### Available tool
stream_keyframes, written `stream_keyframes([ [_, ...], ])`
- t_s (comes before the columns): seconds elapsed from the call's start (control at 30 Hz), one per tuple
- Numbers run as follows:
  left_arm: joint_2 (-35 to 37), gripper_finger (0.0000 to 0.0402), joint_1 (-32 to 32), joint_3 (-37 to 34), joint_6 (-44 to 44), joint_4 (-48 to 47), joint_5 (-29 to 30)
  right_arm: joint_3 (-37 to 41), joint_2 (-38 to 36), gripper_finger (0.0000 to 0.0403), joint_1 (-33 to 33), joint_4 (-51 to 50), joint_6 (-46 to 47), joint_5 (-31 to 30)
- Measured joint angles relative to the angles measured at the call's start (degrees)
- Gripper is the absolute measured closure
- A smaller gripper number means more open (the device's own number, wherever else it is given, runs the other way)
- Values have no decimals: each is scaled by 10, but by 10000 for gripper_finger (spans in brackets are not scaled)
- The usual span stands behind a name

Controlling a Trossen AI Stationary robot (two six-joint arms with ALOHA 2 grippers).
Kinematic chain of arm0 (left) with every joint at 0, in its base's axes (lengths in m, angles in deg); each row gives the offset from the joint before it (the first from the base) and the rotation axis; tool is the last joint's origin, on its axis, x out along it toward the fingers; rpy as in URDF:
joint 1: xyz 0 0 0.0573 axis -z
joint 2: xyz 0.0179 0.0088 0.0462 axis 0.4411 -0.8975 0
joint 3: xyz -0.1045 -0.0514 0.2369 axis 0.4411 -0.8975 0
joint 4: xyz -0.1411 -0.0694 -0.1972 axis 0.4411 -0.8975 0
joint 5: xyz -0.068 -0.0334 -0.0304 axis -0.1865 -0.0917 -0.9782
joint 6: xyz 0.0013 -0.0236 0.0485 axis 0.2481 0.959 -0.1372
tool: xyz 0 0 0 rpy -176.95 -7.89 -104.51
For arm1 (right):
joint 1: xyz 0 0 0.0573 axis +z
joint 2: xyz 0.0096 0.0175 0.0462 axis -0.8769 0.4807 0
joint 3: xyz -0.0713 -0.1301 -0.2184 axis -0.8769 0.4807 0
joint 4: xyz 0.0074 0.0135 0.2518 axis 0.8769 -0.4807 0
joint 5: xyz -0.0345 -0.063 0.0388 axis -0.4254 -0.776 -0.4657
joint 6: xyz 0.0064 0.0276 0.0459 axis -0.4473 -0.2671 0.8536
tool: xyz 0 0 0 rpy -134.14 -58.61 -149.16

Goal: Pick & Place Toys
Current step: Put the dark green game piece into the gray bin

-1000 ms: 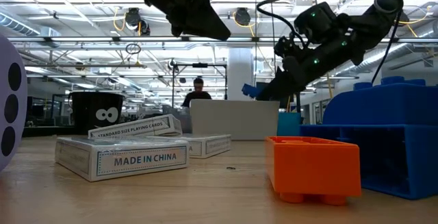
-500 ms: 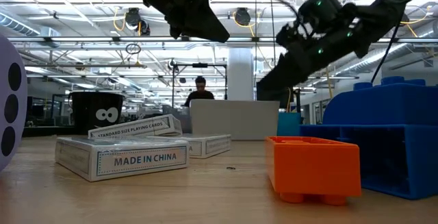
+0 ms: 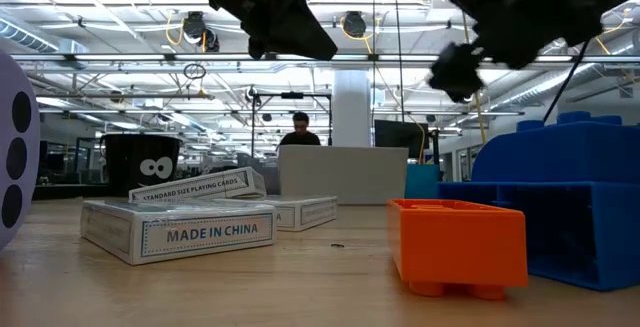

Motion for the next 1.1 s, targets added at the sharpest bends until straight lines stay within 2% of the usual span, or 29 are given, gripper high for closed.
stream_keyframes([
  [0.2,0,330,0,0,7,1,0,1,20,124,97,-96,-19,-18],
  [0.33,0,330,0,0,7,1,0,13,45,124,155,-99,-42,-76],
  [0.43,0,330,0,0,7,1,0,17,65,124,176,-94,-47,-80],
  [0.57,0,330,0,0,7,1,0,18,101,124,185,-89,-39,-80],
  [0.83,0,330,0,0,7,2,0,18,163,129,179,-3,-71,-59],
  [0.97,0,330,0,0,7,2,0,18,163,154,165,-3,-82,-59],
  [1.1,0,330,0,0,7,1,0,18,163,195,152,-22,-79,-58],
])
